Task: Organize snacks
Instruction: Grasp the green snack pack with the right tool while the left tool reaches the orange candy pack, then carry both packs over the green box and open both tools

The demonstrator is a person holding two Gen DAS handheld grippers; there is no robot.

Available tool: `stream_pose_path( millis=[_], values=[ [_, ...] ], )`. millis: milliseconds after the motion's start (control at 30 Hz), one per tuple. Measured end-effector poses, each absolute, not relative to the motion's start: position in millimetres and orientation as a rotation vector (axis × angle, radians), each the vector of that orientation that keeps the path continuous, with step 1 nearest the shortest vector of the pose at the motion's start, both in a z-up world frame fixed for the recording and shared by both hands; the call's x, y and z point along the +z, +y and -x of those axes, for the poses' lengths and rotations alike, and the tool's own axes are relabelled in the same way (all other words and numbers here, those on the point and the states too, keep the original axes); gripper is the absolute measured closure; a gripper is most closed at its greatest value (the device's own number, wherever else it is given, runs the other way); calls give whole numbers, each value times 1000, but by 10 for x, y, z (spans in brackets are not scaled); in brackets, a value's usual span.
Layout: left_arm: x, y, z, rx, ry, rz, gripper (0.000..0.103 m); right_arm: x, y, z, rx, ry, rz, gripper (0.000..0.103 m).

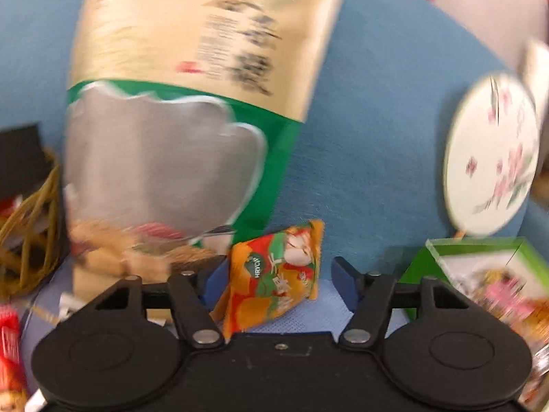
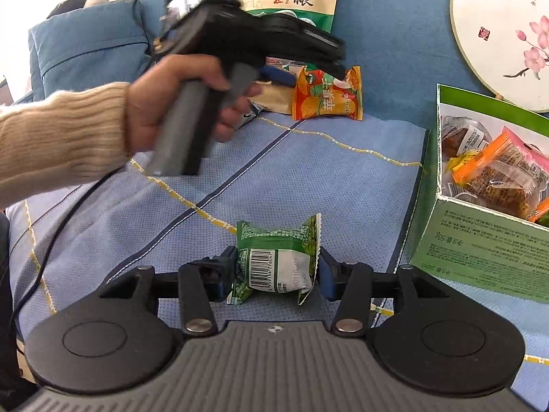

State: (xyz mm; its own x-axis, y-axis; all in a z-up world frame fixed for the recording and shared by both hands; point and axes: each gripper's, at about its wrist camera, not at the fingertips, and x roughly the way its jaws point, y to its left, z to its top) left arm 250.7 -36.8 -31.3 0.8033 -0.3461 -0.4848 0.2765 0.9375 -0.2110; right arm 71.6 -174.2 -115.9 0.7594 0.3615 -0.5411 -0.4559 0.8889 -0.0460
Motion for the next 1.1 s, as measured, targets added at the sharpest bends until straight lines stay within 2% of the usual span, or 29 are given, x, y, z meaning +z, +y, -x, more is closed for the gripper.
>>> stream_pose_path(
  millis=[67, 133, 167, 267, 333, 467, 533, 567, 600, 633, 700, 900, 967, 1000, 1067, 1100],
  values=[
    [-363, -452, -2556, -340, 554, 124, 26, -1168, -1720, -699, 446, 558, 180, 21],
    [-443, -502, -2653, -345, 635, 148, 40, -1165, -1700, -692, 447, 552, 194, 22],
    [-507, -501, -2711, -353, 689, 167, 56, -1161, -1714, -691, 449, 552, 194, 22],
    [-565, -406, -2650, -392, 715, 226, 84, -1158, -1730, -700, 454, 559, 191, 25],
    [-557, -361, -2514, -417, 730, 205, 90, -1151, -1743, -700, 450, 560, 195, 25],
    [-519, -182, -2163, -488, 767, 184, 90, -1145, -1730, -693, 440, 562, 189, 25],
    [-516, -118, -2011, -501, 773, 180, 81, -1146, -1725, -682, 432, 558, 188, 24],
    [-505, -93, -1961, -486, 767, 176, 54, -1148, -1726, -675, 430, 554, 190, 24],
    [-489, -75, -1930, -467, 750, 174, 8, -1151, -1728, -672, 428, 552, 191, 23],
    [-470, -65, -1913, -449, 729, 175, 0, -1159, -1734, -672, 427, 549, 190, 23],
    [-432, -49, -1903, -407, 683, 193, 0, -1165, -1741, -666, 428, 546, 186, 23],
    [-495, -238, -2207, -361, 715, 192, 0, -1147, -1759, -663, 417, 539, 190, 14],
    [-534, -310, -2247, -357, 705, 154, 0, -1141, -1763, -676, 415, 535, 190, 14],
    [-543, -354, -2252, -354, 693, 123, 0, -1148, -1764, -687, 414, 539, 188, 14],
    [-555, -440, -2263, -353, 687, 72, 0, -1155, -1770, -711, 429, 550, 184, 25],
    [-564, -498, -2276, -360, 687, 50, 3, -1153, -1768, -714, 429, 549, 182, 26]
  ],
)
